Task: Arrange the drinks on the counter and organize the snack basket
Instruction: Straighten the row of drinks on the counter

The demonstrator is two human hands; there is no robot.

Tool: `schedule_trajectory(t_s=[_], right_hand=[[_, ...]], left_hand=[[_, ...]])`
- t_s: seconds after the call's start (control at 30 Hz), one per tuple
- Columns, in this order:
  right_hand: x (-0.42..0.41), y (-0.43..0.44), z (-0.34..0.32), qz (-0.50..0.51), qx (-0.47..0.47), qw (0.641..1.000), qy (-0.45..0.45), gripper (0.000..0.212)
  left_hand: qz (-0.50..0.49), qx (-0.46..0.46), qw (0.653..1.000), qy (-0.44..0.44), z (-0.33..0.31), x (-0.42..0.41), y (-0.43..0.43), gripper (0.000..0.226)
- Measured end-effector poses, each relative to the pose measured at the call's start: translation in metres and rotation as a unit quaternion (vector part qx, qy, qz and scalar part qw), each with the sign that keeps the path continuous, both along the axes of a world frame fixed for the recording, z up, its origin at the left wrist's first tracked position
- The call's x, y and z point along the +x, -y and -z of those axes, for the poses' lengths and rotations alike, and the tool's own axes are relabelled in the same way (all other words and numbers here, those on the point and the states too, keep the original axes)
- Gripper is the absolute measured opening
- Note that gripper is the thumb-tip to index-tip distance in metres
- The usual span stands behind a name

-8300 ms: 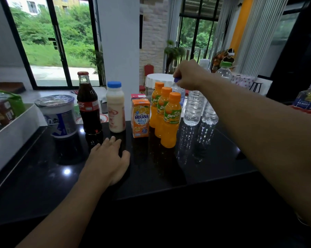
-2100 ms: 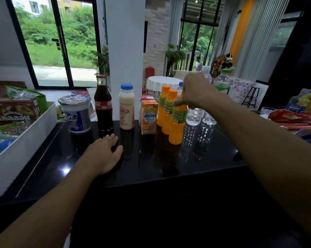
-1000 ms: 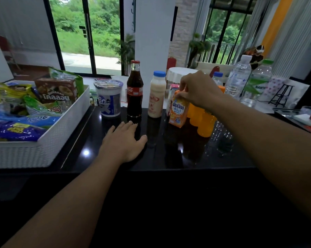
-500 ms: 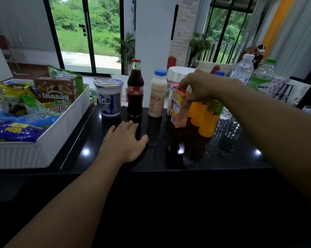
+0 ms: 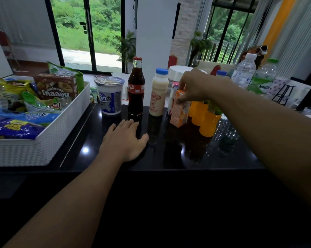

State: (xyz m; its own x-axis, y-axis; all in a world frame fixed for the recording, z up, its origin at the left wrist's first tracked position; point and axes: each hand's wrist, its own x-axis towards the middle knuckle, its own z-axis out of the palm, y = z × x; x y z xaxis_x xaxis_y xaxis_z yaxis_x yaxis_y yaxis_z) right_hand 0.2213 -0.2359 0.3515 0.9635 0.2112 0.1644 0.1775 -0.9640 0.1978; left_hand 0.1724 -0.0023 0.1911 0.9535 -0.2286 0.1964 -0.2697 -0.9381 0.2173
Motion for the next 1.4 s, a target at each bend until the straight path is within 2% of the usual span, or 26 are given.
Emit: schedule_trajectory(t_s=[0.07, 0.13, 0.23, 0.47, 0.53, 0.6, 0.63, 0.7, 0.77, 0.87, 1.03, 1.27, 1.4], right_hand=[[0.001, -0.003, 0.002, 0.011, 0.000, 1.000, 0.024, 0.036], [0.001, -0.008, 0.004, 0.016, -0.001, 0.999, 0.047, 0.047], [0.000, -0.013, 0.007, 0.024, -0.005, 0.997, 0.077, 0.051], [-0.001, -0.014, 0.010, 0.038, 0.007, 0.996, 0.085, 0.049], [-0.004, -0.013, 0.009, 0.046, 0.017, 0.995, 0.084, 0.059], [-0.011, -0.013, 0.008, 0.052, 0.032, 0.994, 0.091, 0.061], [-0.014, -0.014, 0.006, 0.051, 0.033, 0.993, 0.104, 0.062], [-0.014, -0.017, 0.002, 0.034, 0.039, 0.988, 0.147, 0.056], [-0.009, -0.024, -0.002, -0.010, 0.091, 0.981, 0.171, 0.041], [0.002, -0.041, -0.011, -0.081, 0.163, 0.972, 0.150, 0.038], [0.030, -0.056, -0.017, -0.056, 0.154, 0.984, 0.074, 0.048], [0.039, -0.053, -0.024, -0.042, 0.174, 0.983, 0.048, 0.032], [0.039, -0.051, -0.032, -0.043, 0.173, 0.983, 0.034, 0.044]], left_hand=[[0.001, 0.000, 1.000, -0.001, 0.000, 0.000, 0.000, 0.077], [0.002, 0.001, 1.000, -0.002, -0.001, 0.000, 0.000, 0.077], [0.001, 0.003, 1.000, -0.005, -0.001, 0.000, 0.001, 0.077], [0.003, -0.010, 1.000, -0.013, -0.001, 0.002, 0.000, 0.079], [0.007, -0.059, 0.997, -0.050, -0.008, 0.005, -0.002, 0.075], [-0.008, -0.175, 0.977, -0.124, -0.022, 0.011, -0.013, 0.067], [-0.014, -0.206, 0.968, -0.140, -0.028, 0.013, -0.022, 0.063], [-0.012, -0.167, 0.979, -0.117, -0.031, 0.010, -0.040, 0.060], [0.001, -0.098, 0.992, -0.084, -0.024, 0.000, -0.052, 0.062], [0.021, -0.031, 0.999, -0.031, -0.008, -0.009, -0.056, 0.062], [0.020, -0.038, 0.999, -0.004, -0.007, -0.004, -0.056, 0.062], [0.014, -0.045, 0.999, 0.003, -0.004, 0.000, -0.057, 0.063], [0.009, -0.049, 0.999, 0.000, -0.002, 0.000, -0.057, 0.063]])
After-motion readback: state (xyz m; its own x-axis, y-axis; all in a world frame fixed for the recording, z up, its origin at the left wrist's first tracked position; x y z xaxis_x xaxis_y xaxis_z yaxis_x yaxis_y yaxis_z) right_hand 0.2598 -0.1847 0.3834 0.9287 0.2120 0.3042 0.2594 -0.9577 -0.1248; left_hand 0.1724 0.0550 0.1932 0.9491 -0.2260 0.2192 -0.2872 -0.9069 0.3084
